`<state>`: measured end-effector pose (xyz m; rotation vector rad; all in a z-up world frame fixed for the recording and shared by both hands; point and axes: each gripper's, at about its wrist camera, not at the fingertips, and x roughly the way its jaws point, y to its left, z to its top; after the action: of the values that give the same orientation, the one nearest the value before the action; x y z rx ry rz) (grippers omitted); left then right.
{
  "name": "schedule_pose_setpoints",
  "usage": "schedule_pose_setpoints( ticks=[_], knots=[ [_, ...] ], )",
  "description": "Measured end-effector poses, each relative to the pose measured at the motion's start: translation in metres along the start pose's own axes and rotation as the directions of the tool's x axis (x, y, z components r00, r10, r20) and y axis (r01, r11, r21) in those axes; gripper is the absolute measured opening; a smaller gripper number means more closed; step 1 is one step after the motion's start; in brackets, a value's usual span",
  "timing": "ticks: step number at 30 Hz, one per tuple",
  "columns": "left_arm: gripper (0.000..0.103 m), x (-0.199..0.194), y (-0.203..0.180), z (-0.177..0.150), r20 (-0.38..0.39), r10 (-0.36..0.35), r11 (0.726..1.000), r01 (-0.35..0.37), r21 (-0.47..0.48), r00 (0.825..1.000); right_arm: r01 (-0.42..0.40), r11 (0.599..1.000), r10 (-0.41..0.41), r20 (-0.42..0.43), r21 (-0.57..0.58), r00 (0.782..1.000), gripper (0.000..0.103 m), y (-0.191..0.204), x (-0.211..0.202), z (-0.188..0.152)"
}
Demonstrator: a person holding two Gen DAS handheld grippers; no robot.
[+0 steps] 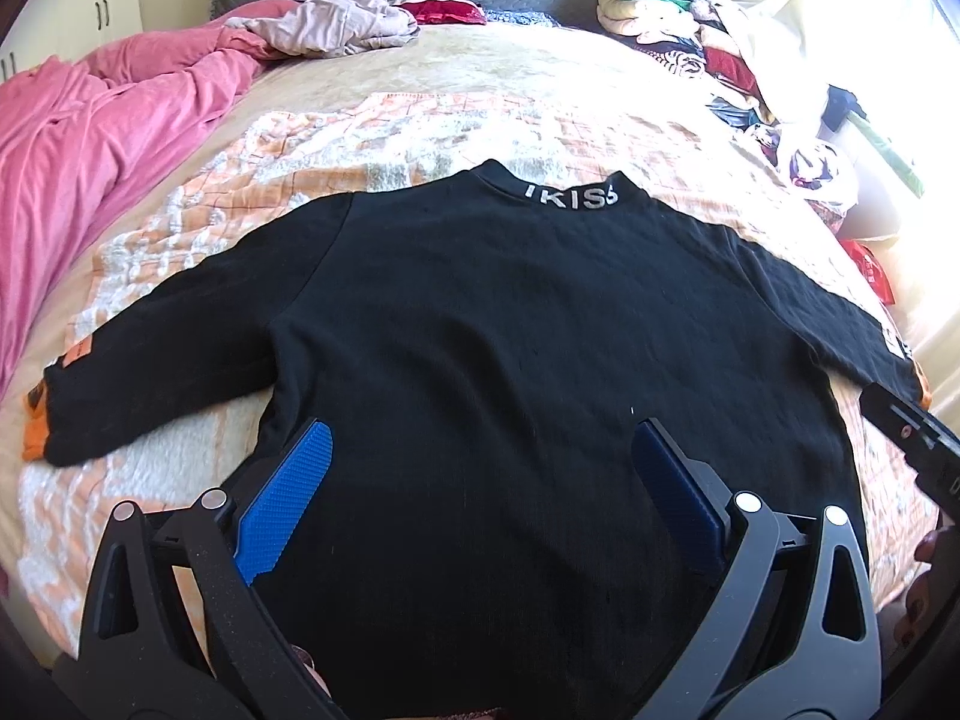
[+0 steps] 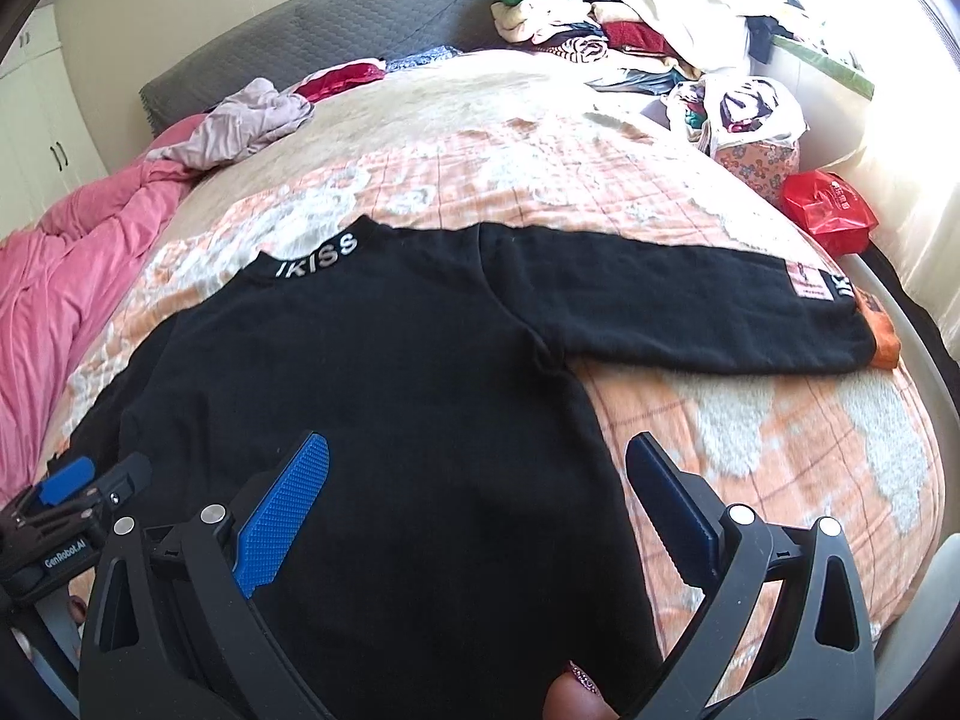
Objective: Fold small clothes
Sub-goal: 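Move the right tool toward the orange cuff of a black sleeve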
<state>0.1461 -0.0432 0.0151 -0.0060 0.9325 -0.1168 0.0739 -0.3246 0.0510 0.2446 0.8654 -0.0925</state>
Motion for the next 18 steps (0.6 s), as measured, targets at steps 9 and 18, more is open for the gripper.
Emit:
schedule_pose_setpoints(
  ticks=[9,18],
  knots=[
    [0.094,0.025,-0.010,0.023,-0.027,-0.006,1.000,0.006,0.021,1.000,-0.030,0.997,0.026,0.049,0.071,0.998,0.099,-0.007,0.009,0.039],
    [0.094,0.051,-0.032,0.046,-0.056,-0.042,0.998,0.044,0.036,0.998,0.020,0.986,-0.034,0.078,0.165,0.996,0.099,-0.047,0.021,0.059]
  ],
)
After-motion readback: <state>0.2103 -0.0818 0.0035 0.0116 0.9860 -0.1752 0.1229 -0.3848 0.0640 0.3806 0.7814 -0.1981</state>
